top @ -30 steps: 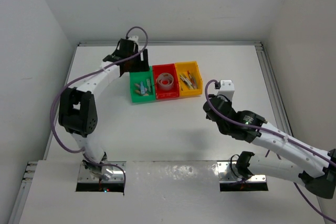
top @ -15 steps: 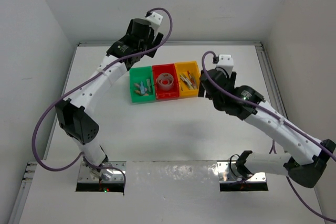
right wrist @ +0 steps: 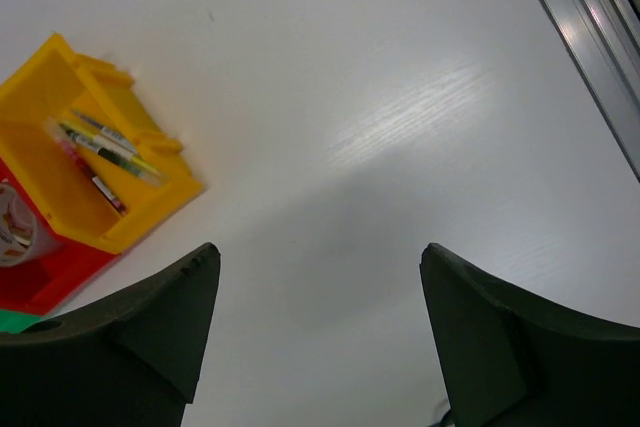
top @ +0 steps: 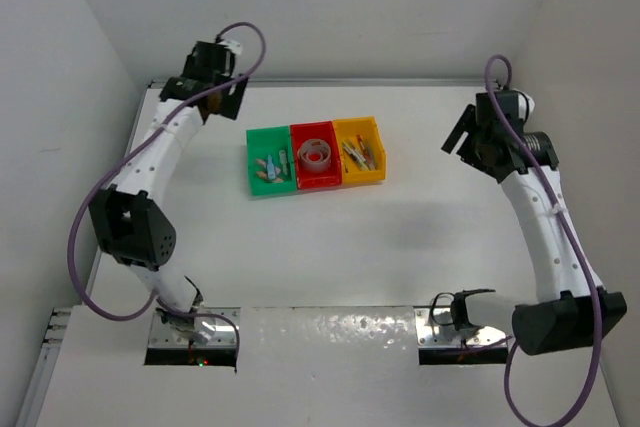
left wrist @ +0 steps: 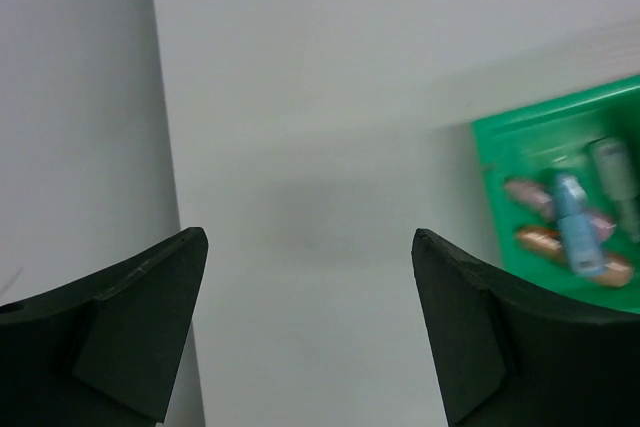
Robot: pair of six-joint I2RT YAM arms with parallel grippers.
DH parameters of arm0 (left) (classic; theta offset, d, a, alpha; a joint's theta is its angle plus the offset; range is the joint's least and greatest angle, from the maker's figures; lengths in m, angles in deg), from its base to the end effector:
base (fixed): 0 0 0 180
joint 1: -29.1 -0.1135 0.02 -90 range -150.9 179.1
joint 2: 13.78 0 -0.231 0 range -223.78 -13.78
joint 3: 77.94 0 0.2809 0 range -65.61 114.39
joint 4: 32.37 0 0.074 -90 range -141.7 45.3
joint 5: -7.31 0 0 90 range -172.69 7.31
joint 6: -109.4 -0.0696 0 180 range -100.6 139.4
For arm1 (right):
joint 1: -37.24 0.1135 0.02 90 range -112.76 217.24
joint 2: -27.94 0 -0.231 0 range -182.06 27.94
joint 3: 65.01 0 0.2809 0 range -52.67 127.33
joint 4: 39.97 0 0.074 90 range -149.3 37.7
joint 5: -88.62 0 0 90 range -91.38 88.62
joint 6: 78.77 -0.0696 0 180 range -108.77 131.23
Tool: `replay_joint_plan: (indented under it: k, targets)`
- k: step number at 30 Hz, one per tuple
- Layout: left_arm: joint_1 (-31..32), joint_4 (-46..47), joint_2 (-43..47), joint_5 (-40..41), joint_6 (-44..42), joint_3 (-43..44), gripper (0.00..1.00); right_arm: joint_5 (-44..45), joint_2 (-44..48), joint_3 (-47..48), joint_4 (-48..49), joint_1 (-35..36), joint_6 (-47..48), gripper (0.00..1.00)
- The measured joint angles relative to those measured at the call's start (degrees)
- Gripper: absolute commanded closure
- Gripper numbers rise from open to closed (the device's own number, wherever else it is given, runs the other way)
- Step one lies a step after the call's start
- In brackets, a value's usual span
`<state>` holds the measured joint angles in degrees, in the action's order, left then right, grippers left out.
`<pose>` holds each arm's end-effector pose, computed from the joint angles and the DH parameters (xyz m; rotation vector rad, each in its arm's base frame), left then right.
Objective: Sort the stationery into containers
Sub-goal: Reset both arms
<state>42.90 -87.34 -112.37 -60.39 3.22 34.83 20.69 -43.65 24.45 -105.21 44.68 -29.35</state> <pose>0.4255 -0.0773 0.3203 0.3861 2.2276 0.4651 0.3090 0.0140 0.3170 0.8290 2.1684 -0.0449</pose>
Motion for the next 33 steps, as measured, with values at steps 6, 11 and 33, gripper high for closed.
replay_joint_plan:
  k: [6, 11, 33]
  targets:
    - [-18.36, -0.74, 9.38, -6.73, 0.15, -14.95, 0.19, -9.18, 6.84, -5.64, -0.76, -10.6, 4.2, 0.11]
    - [-28.22, -2.51, 13.77, -13.27, -1.18, -24.24, 0.18, -9.68, 10.54, -11.45, -0.22, -14.03, 4.37, 0.06]
    - [-40.04, -8.09, 17.25, -23.54, -6.97, -31.15, 0.18, -6.25, 20.11, -28.96, 4.83, -15.19, 2.99, 0.01]
